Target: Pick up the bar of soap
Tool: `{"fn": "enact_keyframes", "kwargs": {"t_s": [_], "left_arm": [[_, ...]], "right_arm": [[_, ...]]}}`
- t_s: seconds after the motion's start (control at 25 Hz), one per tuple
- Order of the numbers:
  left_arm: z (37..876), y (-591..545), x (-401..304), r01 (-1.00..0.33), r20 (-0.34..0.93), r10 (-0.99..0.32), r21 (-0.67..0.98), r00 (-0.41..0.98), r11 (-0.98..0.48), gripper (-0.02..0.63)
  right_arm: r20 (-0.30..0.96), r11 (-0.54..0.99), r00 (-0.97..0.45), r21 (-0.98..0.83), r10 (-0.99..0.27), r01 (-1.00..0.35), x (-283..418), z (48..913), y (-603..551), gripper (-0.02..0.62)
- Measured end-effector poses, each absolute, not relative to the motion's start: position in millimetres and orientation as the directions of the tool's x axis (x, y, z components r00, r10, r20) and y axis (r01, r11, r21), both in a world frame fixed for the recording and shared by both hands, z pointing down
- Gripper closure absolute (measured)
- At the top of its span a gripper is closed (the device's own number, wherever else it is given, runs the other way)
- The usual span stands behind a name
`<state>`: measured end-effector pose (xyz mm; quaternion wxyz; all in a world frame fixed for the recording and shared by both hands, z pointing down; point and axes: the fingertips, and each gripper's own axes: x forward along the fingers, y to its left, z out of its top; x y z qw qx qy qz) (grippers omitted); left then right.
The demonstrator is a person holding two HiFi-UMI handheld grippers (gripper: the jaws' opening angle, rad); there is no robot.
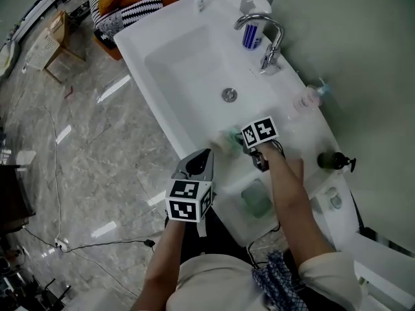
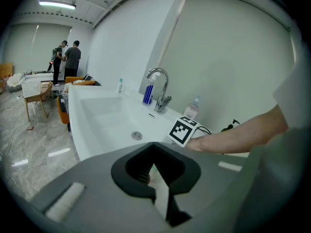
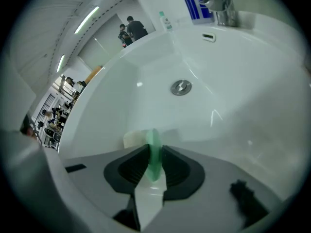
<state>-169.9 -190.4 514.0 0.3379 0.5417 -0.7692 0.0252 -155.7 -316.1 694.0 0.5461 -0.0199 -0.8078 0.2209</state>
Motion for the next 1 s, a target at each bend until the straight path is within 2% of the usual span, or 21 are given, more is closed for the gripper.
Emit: {"fn": "enact_keyframes", "kwargs": {"t_s": [0.24,0.56,1.0], "left_arm": [[518.9,-185.5,-171.1,-0.844,0.565,-0.801,0.318,-0.197,0.432,0.599],[526.0,-182.2,-169.7,-0.835,0.591,-0.779,0.306,-0.21,0.458,0.598],[529.1,-185.6,-169.6,-0.834,0.601,-0.771,0.299,-0.212,0.463,0.6]], "right_arm": [[0.849,0.857,-0.417,-0.45,0.325,-0.249,-162.3,700.5,-321.8,0.499],[0.846,0.855,-0.417,-0.456,0.332,-0.245,-165.8,701.7,-326.4,0.497],[0.876,0.875,-0.388,-0.403,0.286,-0.266,-158.1,708.0,-338.6,0.494]]}}
